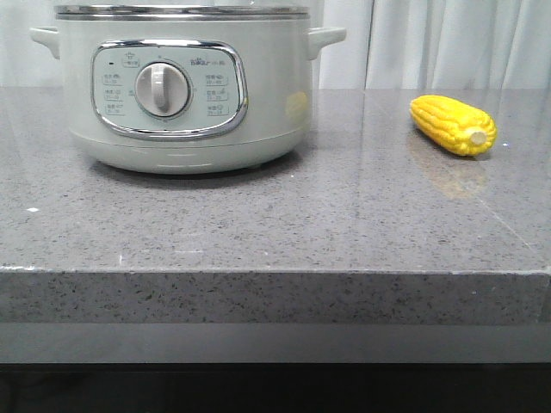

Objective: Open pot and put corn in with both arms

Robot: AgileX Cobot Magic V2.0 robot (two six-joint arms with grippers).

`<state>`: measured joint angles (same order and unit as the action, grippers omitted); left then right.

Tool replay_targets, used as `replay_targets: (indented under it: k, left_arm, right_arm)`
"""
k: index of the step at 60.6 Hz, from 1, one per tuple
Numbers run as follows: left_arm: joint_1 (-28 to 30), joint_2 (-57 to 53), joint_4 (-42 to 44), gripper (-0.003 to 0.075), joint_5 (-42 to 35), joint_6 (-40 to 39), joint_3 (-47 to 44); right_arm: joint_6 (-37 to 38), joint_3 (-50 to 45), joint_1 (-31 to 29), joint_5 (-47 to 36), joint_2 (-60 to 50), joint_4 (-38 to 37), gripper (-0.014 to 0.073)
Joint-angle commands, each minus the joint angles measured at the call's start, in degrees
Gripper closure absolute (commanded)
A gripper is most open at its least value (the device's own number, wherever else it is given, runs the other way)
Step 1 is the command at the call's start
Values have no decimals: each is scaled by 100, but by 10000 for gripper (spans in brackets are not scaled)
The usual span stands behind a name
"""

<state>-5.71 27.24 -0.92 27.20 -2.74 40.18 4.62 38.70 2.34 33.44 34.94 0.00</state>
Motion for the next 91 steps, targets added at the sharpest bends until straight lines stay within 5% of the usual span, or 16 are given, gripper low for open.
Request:
replay_targets:
  k: [1, 16, 22, 34, 39, 44, 91]
  left_arm:
    - [2, 210, -46, 741, -448, -23, 192]
    - [2, 402, -58, 737, -394, -23, 192]
    - [2, 425, -58, 687, -433, -23, 192]
    - [2, 425, -21, 363, -571, -23, 192]
    - [2, 425, -21, 239, -670, -23, 192]
    - [2, 512, -21, 190, -798, -23, 192]
    - [-1962, 3460, -179, 195, -2072, 3, 2077]
  right_arm:
    - [-17, 200, -19, -392, 176, -69, 659]
    - [-17, 200, -19, -340, 312, -69, 650]
    - [-17, 200, -19, -337, 312, -69, 550]
    - [-17, 200, -19, -246, 312, -69, 129]
    - [-17, 200, -19, -142, 312, -69, 51]
    - [-17, 200, -19, -25, 312, -69, 41]
    - [-17, 200, -19, 39, 312, -64, 41]
